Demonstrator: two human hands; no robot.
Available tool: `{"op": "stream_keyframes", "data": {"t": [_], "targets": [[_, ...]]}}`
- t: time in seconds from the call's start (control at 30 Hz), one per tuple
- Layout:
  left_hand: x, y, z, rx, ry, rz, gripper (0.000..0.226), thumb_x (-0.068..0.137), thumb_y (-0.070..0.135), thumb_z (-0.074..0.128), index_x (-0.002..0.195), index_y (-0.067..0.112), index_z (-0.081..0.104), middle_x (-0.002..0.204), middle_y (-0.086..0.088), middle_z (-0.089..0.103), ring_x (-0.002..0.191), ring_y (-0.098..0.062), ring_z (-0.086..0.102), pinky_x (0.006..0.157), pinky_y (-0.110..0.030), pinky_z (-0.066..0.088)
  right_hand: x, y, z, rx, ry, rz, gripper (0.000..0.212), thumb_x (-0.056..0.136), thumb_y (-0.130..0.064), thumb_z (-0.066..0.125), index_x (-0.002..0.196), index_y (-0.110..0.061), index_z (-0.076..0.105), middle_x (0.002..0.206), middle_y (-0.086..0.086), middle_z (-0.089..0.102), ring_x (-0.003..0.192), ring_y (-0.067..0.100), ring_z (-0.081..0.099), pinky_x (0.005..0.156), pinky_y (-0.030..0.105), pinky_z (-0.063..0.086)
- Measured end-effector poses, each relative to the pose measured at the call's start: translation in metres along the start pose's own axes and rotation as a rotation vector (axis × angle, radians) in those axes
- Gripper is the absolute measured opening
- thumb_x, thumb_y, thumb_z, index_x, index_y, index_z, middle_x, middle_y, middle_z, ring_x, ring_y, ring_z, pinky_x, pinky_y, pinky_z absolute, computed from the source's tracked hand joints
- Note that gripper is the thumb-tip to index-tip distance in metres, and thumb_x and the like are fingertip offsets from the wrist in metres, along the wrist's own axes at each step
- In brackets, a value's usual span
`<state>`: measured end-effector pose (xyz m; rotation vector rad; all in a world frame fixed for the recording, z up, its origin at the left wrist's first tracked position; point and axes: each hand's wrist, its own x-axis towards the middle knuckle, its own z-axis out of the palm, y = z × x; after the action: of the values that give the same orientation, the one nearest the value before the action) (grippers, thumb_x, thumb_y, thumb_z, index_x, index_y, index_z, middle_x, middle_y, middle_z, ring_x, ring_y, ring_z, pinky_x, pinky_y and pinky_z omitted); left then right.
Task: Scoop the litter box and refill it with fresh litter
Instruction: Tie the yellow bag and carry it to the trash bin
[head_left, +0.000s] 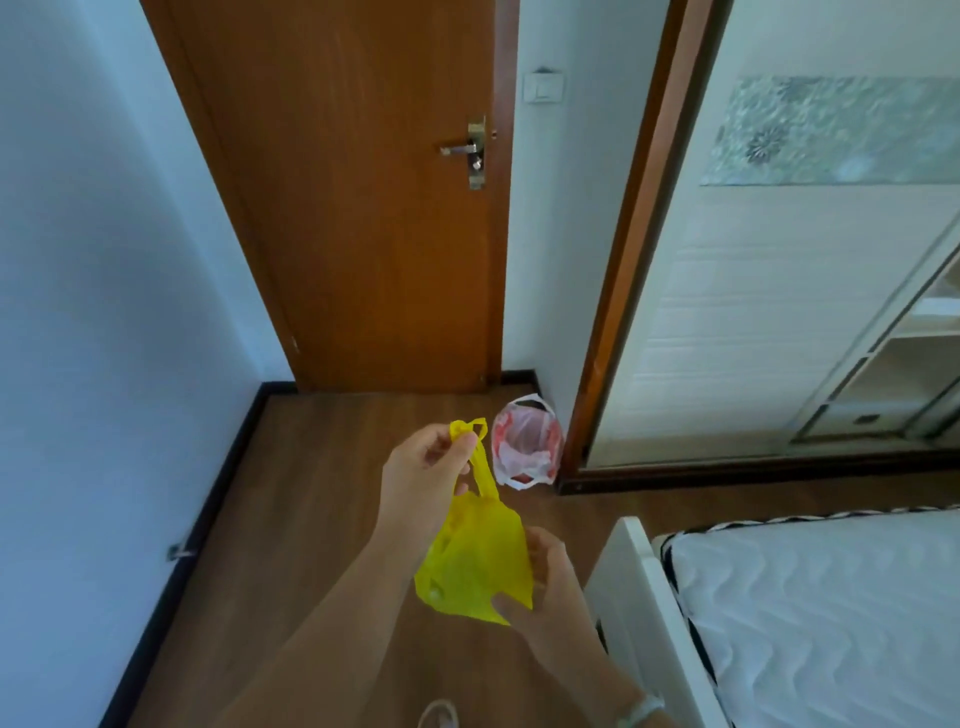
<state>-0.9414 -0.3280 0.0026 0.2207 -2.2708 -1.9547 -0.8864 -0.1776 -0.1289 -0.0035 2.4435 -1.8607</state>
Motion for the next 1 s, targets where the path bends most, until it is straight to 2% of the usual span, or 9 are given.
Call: {"op": "stream_keyframes", "data": {"t": [0.07, 0.17, 0.37, 0.53, 0.6, 0.7, 0.8, 0.93, 1.0], "targets": [[0.041, -0.003, 0.003, -0.005, -0.011, 0.007, 0.016, 0.09, 0.023, 0.063, 0.08, 0.012, 0.068, 0.061, 0.001, 0.061, 0.058, -0.012, 0.057, 0.057, -0.028, 0.049, 0.04, 0.001, 0.005, 0.021, 0.023, 0.006, 0.067, 0.058, -0.042, 0.073, 0.116, -0.036, 0.041, 0.119, -0.005, 0.053, 0.105, 0.005, 0.056, 0.083, 0.028, 0.052], [0.103, -0.005, 0.009, -0.015, -0.046, 0.01, 0.016, 0.09, 0.023, 0.063, 0.079, 0.013, 0.068, 0.059, 0.004, 0.06, 0.054, -0.012, 0.057, 0.057, -0.03, 0.047, 0.098, 0.0, 0.01, 0.036, 0.047, 0.035, 0.06, 0.061, -0.028, 0.074, 0.112, -0.036, 0.043, 0.116, -0.007, 0.054, 0.103, 0.002, 0.056, 0.08, 0.02, 0.05], [0.22, -0.002, 0.025, 0.018, -0.163, 0.058, 0.016, 0.09, 0.02, 0.063, 0.078, 0.011, 0.067, 0.057, 0.006, 0.06, 0.056, -0.007, 0.058, 0.061, -0.036, 0.053, 0.209, -0.007, 0.014, 0.051, 0.15, 0.093, 0.06, 0.063, -0.023, 0.076, 0.111, -0.039, 0.044, 0.115, -0.009, 0.055, 0.103, 0.005, 0.056, 0.081, 0.024, 0.05], [0.305, -0.005, 0.055, 0.019, -0.218, 0.051, 0.017, 0.09, 0.017, 0.063, 0.078, 0.005, 0.065, 0.055, 0.007, 0.059, 0.055, -0.006, 0.056, 0.065, -0.045, 0.054, 0.289, -0.006, 0.004, 0.048, 0.239, 0.14, 0.058, 0.073, -0.001, 0.074, 0.109, -0.036, 0.046, 0.109, -0.013, 0.055, 0.097, 0.002, 0.056, 0.069, 0.01, 0.048], [0.334, -0.011, 0.068, 0.021, -0.229, 0.04, 0.017, 0.09, 0.017, 0.063, 0.077, 0.006, 0.065, 0.053, 0.007, 0.059, 0.056, -0.006, 0.056, 0.068, -0.047, 0.053, 0.316, 0.002, -0.002, 0.052, 0.256, 0.164, 0.054, 0.073, -0.001, 0.073, 0.106, -0.037, 0.049, 0.109, -0.01, 0.058, 0.097, 0.006, 0.058, 0.072, 0.016, 0.051], [0.379, -0.027, 0.092, 0.041, -0.238, 0.009, 0.018, 0.089, 0.018, 0.064, 0.076, 0.006, 0.065, 0.053, 0.006, 0.059, 0.056, -0.006, 0.057, 0.07, -0.049, 0.053, 0.357, 0.022, -0.011, 0.078, 0.278, 0.239, 0.05, 0.071, -0.007, 0.074, 0.101, -0.04, 0.053, 0.106, -0.004, 0.063, 0.096, 0.013, 0.062, 0.08, 0.034, 0.054], [0.433, -0.051, 0.122, 0.067, -0.254, -0.028, 0.017, 0.089, 0.019, 0.064, 0.075, 0.01, 0.066, 0.055, 0.005, 0.061, 0.057, -0.008, 0.059, 0.068, -0.046, 0.053, 0.408, 0.047, -0.022, 0.099, 0.281, 0.296, 0.046, 0.063, -0.025, 0.074, 0.1, -0.043, 0.056, 0.104, -0.003, 0.065, 0.095, 0.015, 0.063, 0.079, 0.038, 0.054], [0.496, -0.085, 0.163, 0.081, -0.269, -0.097, 0.019, 0.088, 0.021, 0.065, 0.069, 0.019, 0.065, 0.057, 0.004, 0.06, 0.052, -0.009, 0.057, 0.056, -0.024, 0.044, 0.474, 0.082, -0.039, 0.065, 0.261, 0.386, 0.044, 0.066, -0.016, 0.076, 0.096, -0.04, 0.054, 0.101, -0.003, 0.066, 0.091, 0.013, 0.064, 0.077, 0.036, 0.056], [0.525, -0.105, 0.183, 0.081, -0.279, -0.136, 0.016, 0.087, 0.023, 0.066, 0.072, 0.019, 0.065, 0.059, 0.004, 0.06, 0.051, -0.007, 0.057, 0.056, -0.021, 0.044, 0.506, 0.102, -0.048, 0.051, 0.242, 0.429, 0.042, 0.065, -0.017, 0.075, 0.095, -0.039, 0.055, 0.1, -0.002, 0.066, 0.09, 0.012, 0.064, 0.071, 0.029, 0.056]]}}
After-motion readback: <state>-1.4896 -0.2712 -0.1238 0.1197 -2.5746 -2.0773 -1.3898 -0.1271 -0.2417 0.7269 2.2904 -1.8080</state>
